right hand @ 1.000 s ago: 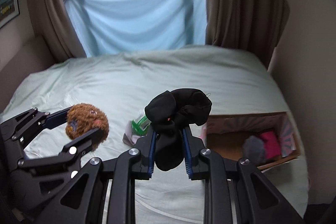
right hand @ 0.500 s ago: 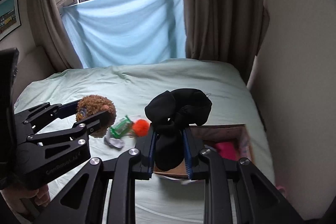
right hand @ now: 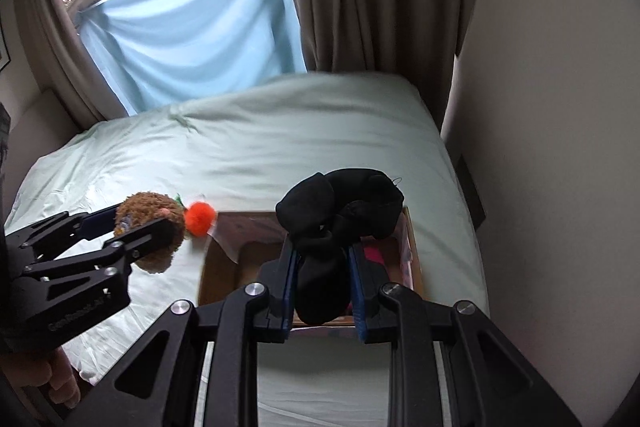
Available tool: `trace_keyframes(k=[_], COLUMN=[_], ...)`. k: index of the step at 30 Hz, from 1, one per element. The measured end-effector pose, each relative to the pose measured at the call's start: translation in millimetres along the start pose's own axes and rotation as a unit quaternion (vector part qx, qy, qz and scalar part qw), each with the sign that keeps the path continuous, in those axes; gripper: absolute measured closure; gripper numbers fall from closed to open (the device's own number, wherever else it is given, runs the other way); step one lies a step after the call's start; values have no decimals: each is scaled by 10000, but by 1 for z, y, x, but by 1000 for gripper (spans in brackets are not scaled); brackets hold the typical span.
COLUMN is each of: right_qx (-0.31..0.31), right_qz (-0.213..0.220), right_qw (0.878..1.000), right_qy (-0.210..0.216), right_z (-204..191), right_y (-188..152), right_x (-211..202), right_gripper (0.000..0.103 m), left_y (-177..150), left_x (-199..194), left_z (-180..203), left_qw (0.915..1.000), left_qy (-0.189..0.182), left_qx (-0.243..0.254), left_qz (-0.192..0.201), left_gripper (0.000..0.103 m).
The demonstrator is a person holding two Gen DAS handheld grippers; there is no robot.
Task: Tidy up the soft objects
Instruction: 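Carry the brown plush with the left tool while the right tool carries the black sock to the box, then open the left tool over the box while the right tool releases the black sock inside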
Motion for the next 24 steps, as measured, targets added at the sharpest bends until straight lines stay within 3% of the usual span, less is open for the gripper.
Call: trace_keyframes(k=[9, 14, 22, 24], right_qx=[370, 450, 695, 762], right_qz=[-729, -1143, -1641, -1744], right_qw=[9965, 9912, 9783, 9749], right_qy=[165, 499, 1060, 1153], right_z=[48, 57, 54, 54], right_y=[1, 4, 11, 11], right_x=[83, 125, 175, 182], right_gripper=[82, 82, 82, 82], left_y=[10, 3, -6, -7], left_x=[97, 148, 181, 183], left_z=[15, 10, 5, 4], left_qw=[9979, 9919, 9862, 9856], left_qy=[127, 238, 374, 308], left_qx=[-192, -338, -26, -54], left_qz=[-614, -1205, -1612, -1659], left_gripper=[57, 57, 57, 45])
Point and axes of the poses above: each gripper's, at about its wrist camera, not at the fingertips, and x roughly the way its jaws point, z to its right, y to its top, the point moved 1 cm from there along x, roughly the way its jaws point, and after that the axes turned 1 degree about x, right-handed, at the moved point
